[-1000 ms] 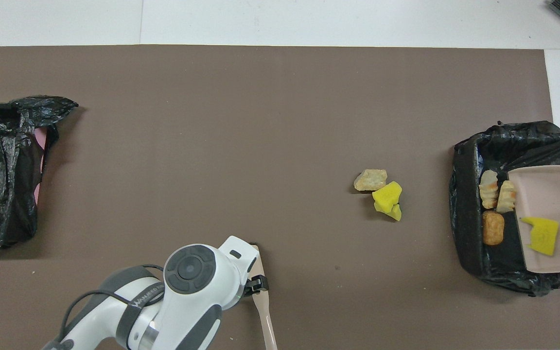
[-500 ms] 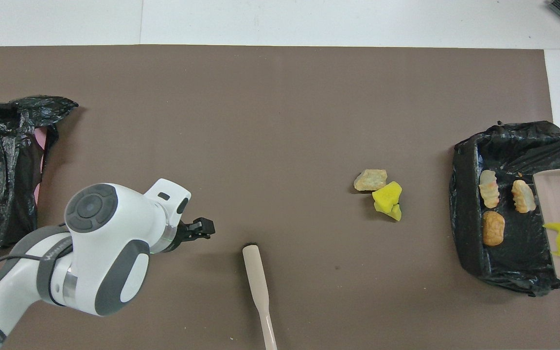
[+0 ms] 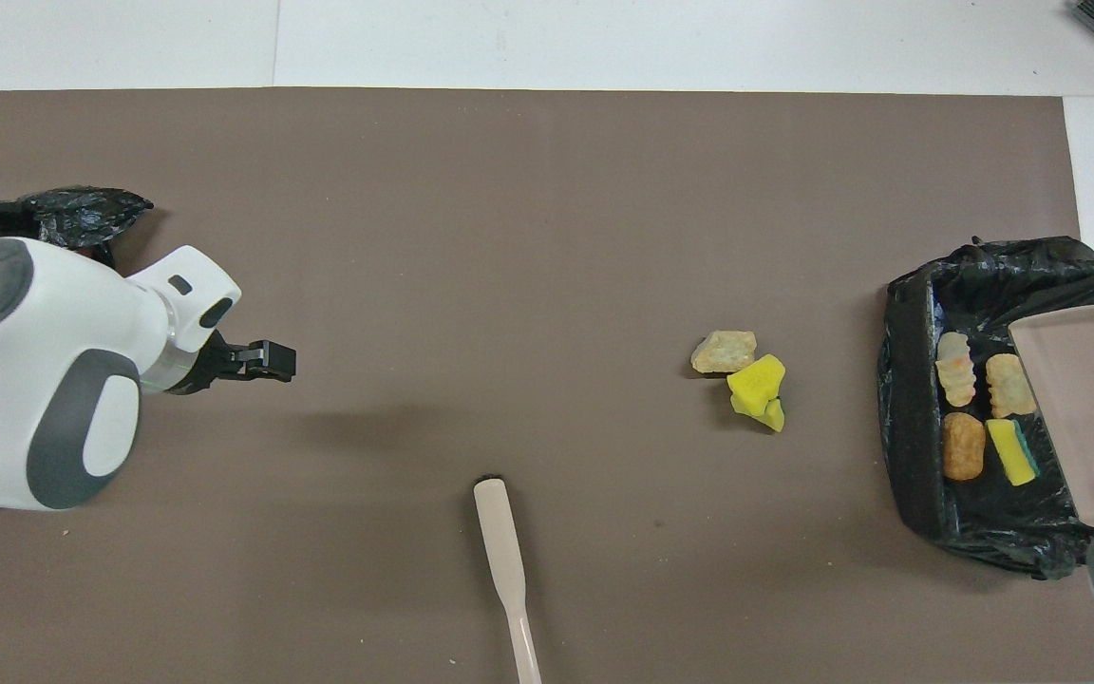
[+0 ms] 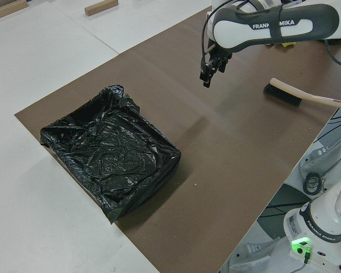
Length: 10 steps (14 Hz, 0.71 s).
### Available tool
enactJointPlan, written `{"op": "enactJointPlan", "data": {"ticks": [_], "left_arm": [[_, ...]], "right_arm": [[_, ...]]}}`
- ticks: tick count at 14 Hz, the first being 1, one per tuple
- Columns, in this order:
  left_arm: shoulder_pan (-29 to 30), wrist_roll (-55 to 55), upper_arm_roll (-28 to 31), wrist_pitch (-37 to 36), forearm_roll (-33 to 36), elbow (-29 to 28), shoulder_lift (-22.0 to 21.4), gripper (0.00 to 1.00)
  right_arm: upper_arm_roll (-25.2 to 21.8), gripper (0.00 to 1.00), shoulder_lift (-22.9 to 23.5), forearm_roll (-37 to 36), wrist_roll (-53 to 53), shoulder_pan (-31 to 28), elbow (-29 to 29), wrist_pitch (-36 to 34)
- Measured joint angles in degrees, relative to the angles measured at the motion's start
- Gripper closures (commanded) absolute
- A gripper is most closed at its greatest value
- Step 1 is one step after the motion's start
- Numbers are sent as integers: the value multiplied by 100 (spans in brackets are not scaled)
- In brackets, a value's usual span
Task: Sweep and dump trash in bin
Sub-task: 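Tip the dustpan into the bag while the left gripper drops the brush, then bring the empty dustpan back and set it down with the right gripper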
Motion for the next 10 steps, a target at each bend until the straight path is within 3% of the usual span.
{"op": "enactJointPlan", "data": {"ticks": [5, 8, 10], "left_arm": [[595, 781, -4, -215, 2, 641, 16, 0], [790, 994, -2, -573, 4, 971, 59, 0], [823, 1015, -4, -981, 83, 1273, 79, 0]], "right_arm": [[162, 100, -61, 198, 284, -3, 270, -610], [399, 100, -143, 1264, 462, 0, 903, -1108], [502, 100, -143, 1931, 1144, 1, 1076, -1197]]}}
